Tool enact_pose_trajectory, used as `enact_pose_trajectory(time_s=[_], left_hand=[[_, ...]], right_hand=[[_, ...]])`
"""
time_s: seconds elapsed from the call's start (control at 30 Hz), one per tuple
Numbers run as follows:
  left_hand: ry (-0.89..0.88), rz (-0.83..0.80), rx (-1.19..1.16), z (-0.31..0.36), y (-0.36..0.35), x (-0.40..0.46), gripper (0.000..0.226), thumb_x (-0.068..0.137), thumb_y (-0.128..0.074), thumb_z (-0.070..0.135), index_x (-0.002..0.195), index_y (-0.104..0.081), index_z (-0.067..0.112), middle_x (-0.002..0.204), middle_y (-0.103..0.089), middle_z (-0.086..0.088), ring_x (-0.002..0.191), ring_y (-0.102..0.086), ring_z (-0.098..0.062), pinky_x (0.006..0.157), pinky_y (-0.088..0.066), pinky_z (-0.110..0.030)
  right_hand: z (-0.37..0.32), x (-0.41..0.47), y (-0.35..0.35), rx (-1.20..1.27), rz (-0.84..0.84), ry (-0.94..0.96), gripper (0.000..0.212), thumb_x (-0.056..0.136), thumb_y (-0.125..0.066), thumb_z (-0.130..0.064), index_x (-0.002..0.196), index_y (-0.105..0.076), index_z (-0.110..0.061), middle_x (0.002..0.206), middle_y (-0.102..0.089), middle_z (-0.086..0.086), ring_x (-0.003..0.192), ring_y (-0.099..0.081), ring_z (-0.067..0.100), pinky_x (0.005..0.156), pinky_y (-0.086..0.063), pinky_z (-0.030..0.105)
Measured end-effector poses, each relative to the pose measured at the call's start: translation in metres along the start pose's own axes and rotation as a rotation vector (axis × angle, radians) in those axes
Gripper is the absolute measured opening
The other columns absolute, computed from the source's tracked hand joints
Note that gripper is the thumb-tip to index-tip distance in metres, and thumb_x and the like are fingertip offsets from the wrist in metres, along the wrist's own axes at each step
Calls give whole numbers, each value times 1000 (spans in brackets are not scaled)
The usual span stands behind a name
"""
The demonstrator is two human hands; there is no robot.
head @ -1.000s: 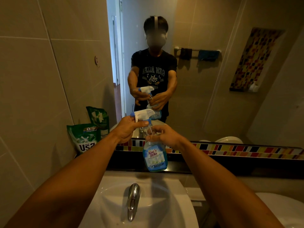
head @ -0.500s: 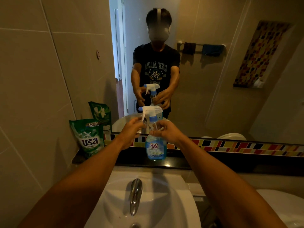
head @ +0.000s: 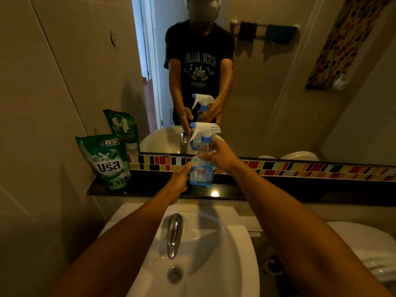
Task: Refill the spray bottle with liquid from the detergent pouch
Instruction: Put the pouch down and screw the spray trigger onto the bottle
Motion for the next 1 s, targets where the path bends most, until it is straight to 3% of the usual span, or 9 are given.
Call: enact_pose_trajectory(time_s=[0.27,0.43,1.0], left_hand=[[67,-31,-80,-24,-16,30,42,105,-33,47,143,-44,31,156,-41,1,147,-32,-21,117,-21,-52],[106,-7,-103,-39,-17,46,47,105,-35,47,147,-42,28,155,-43,1,146,-33,-20,117,-22,-51],[57,29,-60,-31,-17,42,48,104,-36,48,148,-42,27,154,-44,-2,145,-35,-23,116,-25,-51]], right_hand=[[42,16,4,-59,16,-34,55,87,-78,-3,137,-55,-11,127,-68,7,118,-65,26,103,-54,51],[63,24,2,-51,-25,-83,57,88,-77,-6,139,-54,-16,130,-67,5,120,-64,24,103,-55,49],[67,24,1,12,3,-34,52,92,-73,-9,139,-53,-17,132,-64,-2,118,-62,15,96,-57,37]])
Point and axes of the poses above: each hand's wrist, its own x-axis towards the middle knuckle, its own y-axis out of the back of the hand, z = x × y, the point moved 9 cm from there along x, towards the middle knuckle
